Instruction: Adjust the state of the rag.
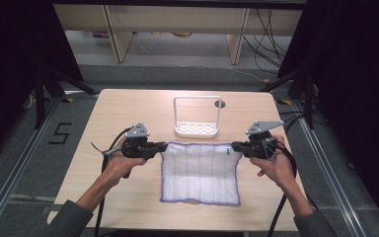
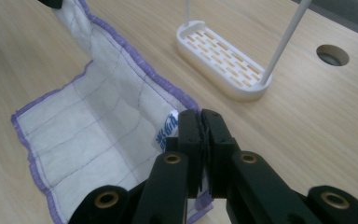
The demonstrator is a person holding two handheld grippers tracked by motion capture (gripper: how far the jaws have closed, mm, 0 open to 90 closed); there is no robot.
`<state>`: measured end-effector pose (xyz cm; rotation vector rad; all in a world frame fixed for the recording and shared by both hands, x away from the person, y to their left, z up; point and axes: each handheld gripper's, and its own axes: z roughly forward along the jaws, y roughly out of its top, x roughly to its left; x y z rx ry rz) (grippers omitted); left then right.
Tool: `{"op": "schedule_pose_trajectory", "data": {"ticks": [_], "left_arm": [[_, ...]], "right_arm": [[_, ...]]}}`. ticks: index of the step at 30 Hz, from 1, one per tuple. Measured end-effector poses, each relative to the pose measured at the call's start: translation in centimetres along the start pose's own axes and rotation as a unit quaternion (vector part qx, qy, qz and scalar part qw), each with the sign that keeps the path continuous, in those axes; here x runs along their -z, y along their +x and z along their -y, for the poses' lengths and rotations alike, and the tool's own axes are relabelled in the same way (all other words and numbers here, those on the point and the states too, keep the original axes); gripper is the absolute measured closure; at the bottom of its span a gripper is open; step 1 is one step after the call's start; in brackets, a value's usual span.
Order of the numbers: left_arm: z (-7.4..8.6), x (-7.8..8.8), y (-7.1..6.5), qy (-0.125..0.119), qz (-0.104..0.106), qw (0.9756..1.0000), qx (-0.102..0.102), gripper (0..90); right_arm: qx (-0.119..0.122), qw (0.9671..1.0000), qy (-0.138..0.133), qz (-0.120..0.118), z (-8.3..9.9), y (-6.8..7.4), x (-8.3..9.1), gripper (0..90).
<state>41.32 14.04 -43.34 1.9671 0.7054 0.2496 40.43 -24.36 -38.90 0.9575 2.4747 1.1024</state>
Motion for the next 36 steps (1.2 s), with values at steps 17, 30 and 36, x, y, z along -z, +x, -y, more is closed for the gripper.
{"op": "schedule_pose_trajectory", "data": {"ticks": [17,30,36], "left_arm": [[6.3,0.2,-4.2,0.027,0.021,0.9984,-0.044,84.6],[10.2,0.0,-6.0,0.077,0.051,0.995,-0.038,81.3],[9.9,0.5,-5.9,0.068,0.063,0.9955,-0.016,58.1]], "right_arm": [[0.003,0.9997,-0.002,-0.025,7.8,4.5,-0.4,87.3],[-0.004,0.9988,0.024,-0.042,11.0,6.3,-1.2,85.9],[-0.026,0.9982,0.025,-0.048,11.7,6.6,-1.0,62.4]]}}
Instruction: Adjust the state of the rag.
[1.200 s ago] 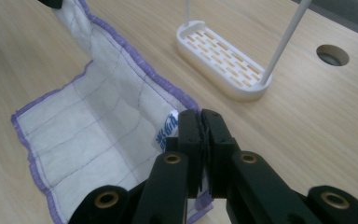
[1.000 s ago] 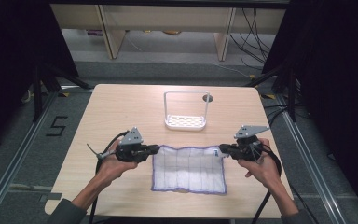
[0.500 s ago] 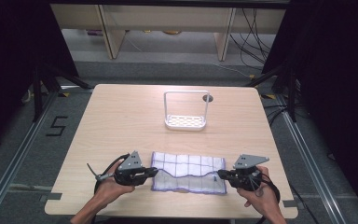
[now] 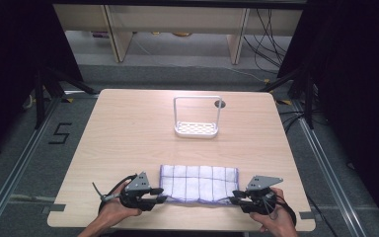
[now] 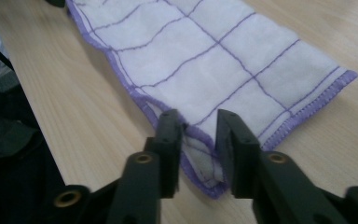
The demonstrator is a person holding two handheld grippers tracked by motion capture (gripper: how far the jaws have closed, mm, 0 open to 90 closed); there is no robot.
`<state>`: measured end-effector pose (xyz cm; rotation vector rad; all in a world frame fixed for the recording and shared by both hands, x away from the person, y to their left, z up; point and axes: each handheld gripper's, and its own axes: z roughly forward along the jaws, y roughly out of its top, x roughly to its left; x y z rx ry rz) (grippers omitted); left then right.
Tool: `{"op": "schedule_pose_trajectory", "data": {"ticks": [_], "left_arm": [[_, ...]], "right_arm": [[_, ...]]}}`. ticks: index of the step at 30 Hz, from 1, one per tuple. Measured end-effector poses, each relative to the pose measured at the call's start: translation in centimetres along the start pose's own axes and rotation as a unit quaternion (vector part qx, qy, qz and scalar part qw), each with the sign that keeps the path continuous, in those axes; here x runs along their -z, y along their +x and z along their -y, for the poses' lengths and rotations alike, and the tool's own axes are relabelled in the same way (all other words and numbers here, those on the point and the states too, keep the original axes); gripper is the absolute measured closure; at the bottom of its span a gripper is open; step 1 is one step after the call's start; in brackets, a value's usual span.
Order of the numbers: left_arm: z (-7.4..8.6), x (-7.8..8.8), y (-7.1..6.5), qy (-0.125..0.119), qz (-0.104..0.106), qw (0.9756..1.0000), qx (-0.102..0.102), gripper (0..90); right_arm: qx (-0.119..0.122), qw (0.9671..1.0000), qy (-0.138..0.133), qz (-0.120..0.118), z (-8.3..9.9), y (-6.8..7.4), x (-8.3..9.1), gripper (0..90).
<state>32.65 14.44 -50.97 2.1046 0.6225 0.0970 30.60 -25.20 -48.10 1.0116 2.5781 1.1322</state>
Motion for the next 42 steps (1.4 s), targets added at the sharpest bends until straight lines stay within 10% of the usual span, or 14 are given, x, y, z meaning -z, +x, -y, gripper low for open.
{"op": "schedule_pose_trajectory", "data": {"ticks": [7,10,17,32,42], "left_arm": [[-1.3,1.5,0.4,-0.036,-0.006,0.9991,0.021,43.0],[-2.8,1.2,2.2,-0.031,-0.045,0.9982,0.024,42.8],[-4.9,-0.9,5.7,-0.017,-0.072,0.9952,0.065,41.8],[-4.9,-3.8,8.0,0.033,-0.056,0.9953,0.073,43.8],[-4.8,-4.8,7.6,0.056,-0.037,0.9967,0.047,68.2]], "right_arm": [[-0.021,0.9988,-0.042,0.015,-1.0,-0.7,1.8,55.5],[-0.055,0.9962,-0.055,0.04,-2.3,-2.2,2.1,51.9],[-0.043,0.9944,-0.016,0.095,-4.8,-5.5,-0.9,54.0],[-0.063,0.9932,0.026,0.095,-4.3,-6.9,-3.6,55.8],[-0.076,0.9924,0.048,0.084,-4.0,-6.9,-4.8,64.3]]}}
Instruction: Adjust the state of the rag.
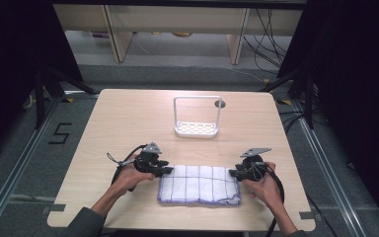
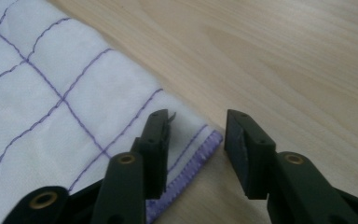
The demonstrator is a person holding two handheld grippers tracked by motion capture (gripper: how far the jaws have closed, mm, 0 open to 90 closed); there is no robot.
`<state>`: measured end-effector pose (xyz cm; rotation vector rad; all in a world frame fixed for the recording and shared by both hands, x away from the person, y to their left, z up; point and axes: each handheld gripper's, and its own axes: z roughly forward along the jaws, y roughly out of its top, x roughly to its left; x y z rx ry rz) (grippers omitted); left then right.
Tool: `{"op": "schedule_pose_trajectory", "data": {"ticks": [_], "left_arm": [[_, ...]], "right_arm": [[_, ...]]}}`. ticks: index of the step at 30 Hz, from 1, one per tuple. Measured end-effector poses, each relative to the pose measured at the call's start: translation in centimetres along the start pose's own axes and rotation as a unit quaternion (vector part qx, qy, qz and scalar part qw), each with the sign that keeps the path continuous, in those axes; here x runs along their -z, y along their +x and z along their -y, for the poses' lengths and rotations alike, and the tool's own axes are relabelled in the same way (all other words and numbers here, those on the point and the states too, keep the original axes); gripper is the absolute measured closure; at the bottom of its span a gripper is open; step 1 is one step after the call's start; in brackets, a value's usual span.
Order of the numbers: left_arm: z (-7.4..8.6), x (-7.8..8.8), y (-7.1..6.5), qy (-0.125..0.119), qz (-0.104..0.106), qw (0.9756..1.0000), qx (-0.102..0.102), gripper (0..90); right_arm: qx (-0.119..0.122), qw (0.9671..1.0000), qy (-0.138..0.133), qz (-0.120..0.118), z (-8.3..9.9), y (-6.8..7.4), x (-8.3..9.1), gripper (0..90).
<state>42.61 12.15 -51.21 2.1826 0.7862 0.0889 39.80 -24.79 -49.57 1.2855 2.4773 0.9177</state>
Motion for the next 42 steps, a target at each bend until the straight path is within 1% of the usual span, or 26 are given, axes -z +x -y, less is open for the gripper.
{"op": "schedule_pose_trajectory", "data": {"ticks": [3,4,5,6,7,10,12,14,15,16,18,21,22,23,27,28,29,30,31,35,37,38,39,40,41,42], "left_arm": [[0.1,-0.1,-0.1,-0.001,0.004,1.0,-0.002,78.6],[0.2,0.0,-0.3,-0.002,0.003,1.0,-0.006,80.8],[0.2,0.1,-0.3,-0.002,0.002,1.0,-0.008,81.8],[0.3,0.2,-0.3,-0.001,0.0,0.9999,-0.01,82.6],[0.4,0.3,-0.4,-0.002,0.002,1.0,-0.008,83.2],[1.0,1.0,-1.0,0.0,0.006,1.0,-0.006,83.7],[1.6,1.7,-1.6,-0.003,0.009,0.9999,-0.006,83.8],[2.3,2.4,-2.3,-0.007,0.014,0.9999,-0.006,83.9],[2.3,2.4,-2.3,-0.007,0.014,0.9999,-0.006,83.8],[3.0,3.1,-3.1,-0.006,0.019,0.9998,-0.011,83.8],[3.8,3.5,-3.7,-0.004,0.019,0.9998,-0.008,83.8],[4.5,3.8,-4.4,-0.004,0.022,0.9997,-0.007,83.8],[4.7,3.8,-4.5,-0.007,0.025,0.9996,-0.007,83.8],[4.8,3.8,-4.7,-0.006,0.026,0.9996,-0.004,83.7],[5.1,4.0,-5.2,-0.007,0.034,0.9993,-0.014,83.6],[5.3,4.0,-5.7,-0.013,0.037,0.9992,-0.007,83.5],[5.5,3.9,-6.0,-0.018,0.042,0.999,0.003,83.5],[5.6,3.9,-6.1,-0.016,0.041,0.999,-0.001,83.4],[5.7,3.8,-6.3,-0.018,0.042,0.9989,-0.003,83.4],[5.8,3.4,-7.5,-0.025,0.049,0.9985,0.003,83.2],[5.6,3.2,-7.7,-0.026,0.048,0.9985,-0.004,82.9],[5.5,3.0,-7.9,-0.025,0.047,0.9986,0.005,82.9],[5.3,2.9,-7.9,-0.027,0.024,0.9991,-0.022,82.9],[5.3,2.5,-8.4,-0.023,0.06,0.9979,0.001,82.9],[5.1,2.3,-8.7,-0.026,0.063,0.9977,0.005,82.9],[5.0,2.1,-9.0,-0.025,0.065,0.9975,0.004,82.9]], "right_arm": [[0.011,0.9999,-0.002,-0.009,0.0,-0.2,-0.2,76.9],[0.001,0.9998,-0.008,-0.021,0.0,-0.2,-0.3,81.1],[-0.002,0.9999,-0.003,-0.015,0.0,-0.3,-0.4,82.7],[-0.011,0.9997,0.007,-0.023,-0.1,-0.2,-0.2,83.8],[-0.01,0.9997,0.001,-0.024,-0.2,-0.3,-0.4,84.4],[0.003,0.9997,0.008,-0.024,-0.9,-0.3,-0.3,85.1],[0.016,0.9997,-0.002,-0.018,-1.4,-0.4,-0.7,85.3],[0.019,0.9995,0.001,-0.026,-2.3,-0.3,-1.2,85.3],[0.032,0.9992,0.009,-0.024,-2.8,-0.4,-1.4,85.3],[0.032,0.9989,0.014,-0.03,-3.6,-0.2,-1.8,85.3],[0.046,0.9981,0.015,-0.038,-4.7,0.0,-2.5,85.3],[0.074,0.9965,0.006,-0.037,-6.8,0.4,-3.8,85.3],[0.079,0.9961,0.019,-0.035,-7.6,0.7,-4.0,85.3],[0.093,0.995,0.017,-0.033,-8.3,0.9,-4.4,85.4],[0.117,0.9924,0.024,-0.031,-10.7,1.8,-6.0,85.3],[0.121,0.9918,0.023,-0.034,-11.3,2.0,-6.5,85.2],[0.12,0.9919,0.029,-0.032,-11.7,2.3,-6.7,85.2],[0.114,0.9924,0.03,-0.034,-12.2,2.5,-7.1,85.2],[0.121,0.9917,0.023,-0.035,-12.4,2.6,-7.4,85.2],[0.137,0.9893,0.034,-0.037,-13.8,3.6,-8.7,85.2],[0.143,0.9881,0.038,-0.041,-14.3,4.0,-9.3,85.1],[0.145,0.9877,0.04,-0.042,-14.5,4.2,-9.7,85.1],[0.152,0.9866,0.04,-0.044,-14.7,4.4,-10.0,85.1],[0.151,0.9866,0.043,-0.043,-14.9,4.6,-10.4,85.1],[0.149,0.9867,0.048,-0.043,-15.0,4.9,-10.6,85.1],[0.163,0.9846,0.045,-0.046,-15.3,5.0,-11.0,85.0]]}}
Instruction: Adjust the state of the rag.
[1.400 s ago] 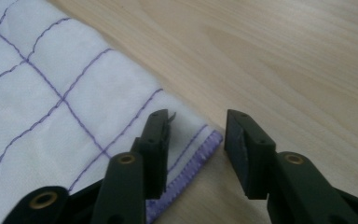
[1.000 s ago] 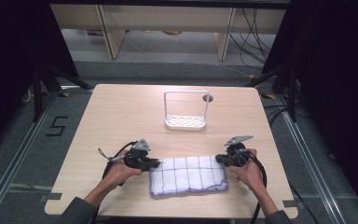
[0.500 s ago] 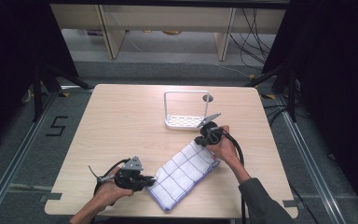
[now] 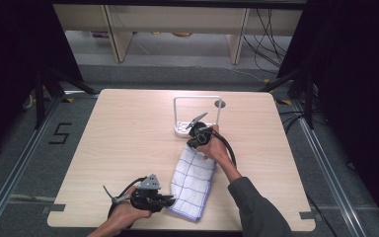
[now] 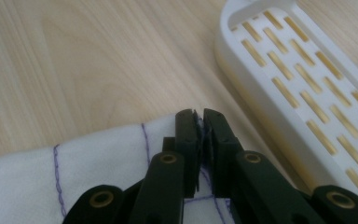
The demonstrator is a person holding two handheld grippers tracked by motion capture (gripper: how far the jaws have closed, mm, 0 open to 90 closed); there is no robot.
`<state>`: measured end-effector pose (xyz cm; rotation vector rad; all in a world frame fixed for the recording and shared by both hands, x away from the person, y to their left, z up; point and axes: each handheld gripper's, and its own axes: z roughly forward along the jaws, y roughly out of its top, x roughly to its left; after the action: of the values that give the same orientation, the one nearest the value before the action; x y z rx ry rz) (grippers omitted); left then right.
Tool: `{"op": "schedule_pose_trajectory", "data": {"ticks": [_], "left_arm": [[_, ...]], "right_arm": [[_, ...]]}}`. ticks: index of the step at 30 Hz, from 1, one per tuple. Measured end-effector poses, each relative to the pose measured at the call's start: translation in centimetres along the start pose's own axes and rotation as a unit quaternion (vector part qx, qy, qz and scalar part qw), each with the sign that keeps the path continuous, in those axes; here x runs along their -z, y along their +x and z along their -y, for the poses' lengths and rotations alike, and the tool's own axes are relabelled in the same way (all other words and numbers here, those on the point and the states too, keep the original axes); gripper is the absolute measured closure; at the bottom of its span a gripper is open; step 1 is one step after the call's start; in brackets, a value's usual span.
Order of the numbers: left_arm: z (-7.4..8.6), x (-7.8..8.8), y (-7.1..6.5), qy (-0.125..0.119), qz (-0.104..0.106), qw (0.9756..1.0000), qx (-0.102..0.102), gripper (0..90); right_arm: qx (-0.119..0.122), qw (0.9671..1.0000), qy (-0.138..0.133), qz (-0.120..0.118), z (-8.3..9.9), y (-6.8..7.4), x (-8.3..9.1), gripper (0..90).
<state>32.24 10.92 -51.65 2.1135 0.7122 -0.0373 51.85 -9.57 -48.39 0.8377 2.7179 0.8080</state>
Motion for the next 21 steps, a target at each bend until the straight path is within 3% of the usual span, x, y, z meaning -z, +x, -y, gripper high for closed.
{"op": "schedule_pose_trajectory", "data": {"ticks": [3,4,9,10,11,12,13,15,18,20,21], "left_arm": [[-0.3,-0.5,-0.5,0.0,0.005,1.0,-0.004,82.7],[-0.3,-0.7,-0.7,-0.003,0.011,0.9999,-0.005,82.5],[-0.3,-0.7,-1.2,0.001,0.026,0.9997,-0.006,78.2],[-0.4,-0.5,-1.1,0.004,0.027,0.9996,-0.01,72.7],[-0.4,-0.3,-1.2,-0.002,0.035,0.9994,-0.005,72.7],[-0.6,0.2,-1.0,-0.005,0.035,0.9994,0.002,64.5],[-0.8,0.6,-0.9,-0.01,0.035,0.9993,0.006,59.8],[-1.4,1.6,-0.4,-0.017,0.029,0.9994,0.008,52.2],[-2.6,3.0,0.9,-0.048,0.013,0.9983,0.031,49.8],[-3.5,3.4,2.2,-0.054,-0.011,0.998,0.03,48.7],[-3.5,3.4,2.2,-0.054,-0.011,0.998,0.03,48.5]], "right_arm": [[0.008,0.9999,0.003,-0.01,-0.5,0.3,-0.6,84.2],[-0.008,0.9999,0.003,-0.01,-0.6,0.6,-0.6,83.0],[-0.01,0.9998,-0.017,-0.01,-0.7,0.5,-0.3,68.4],[-0.039,0.9989,-0.027,-0.001,-0.5,0.2,0.5,62.3],[-0.039,0.9989,-0.027,-0.001,-0.5,0.2,0.5,62.3],[-0.052,0.9976,-0.046,0.0,-0.4,0.0,1.6,57.7],[-0.066,0.9967,-0.047,-0.004,-0.3,0.0,2.2,54.7],[-0.091,0.9941,-0.059,-0.004,-0.1,-0.1,3.6,50.0],[-0.103,0.9913,-0.081,0.007,1.1,-0.7,5.7,46.1],[-0.112,0.9903,-0.081,0.018,2.1,-1.1,6.9,43.8],[-0.112,0.9903,-0.081,0.018,2.1,-1.1,6.9,43.8]]}}
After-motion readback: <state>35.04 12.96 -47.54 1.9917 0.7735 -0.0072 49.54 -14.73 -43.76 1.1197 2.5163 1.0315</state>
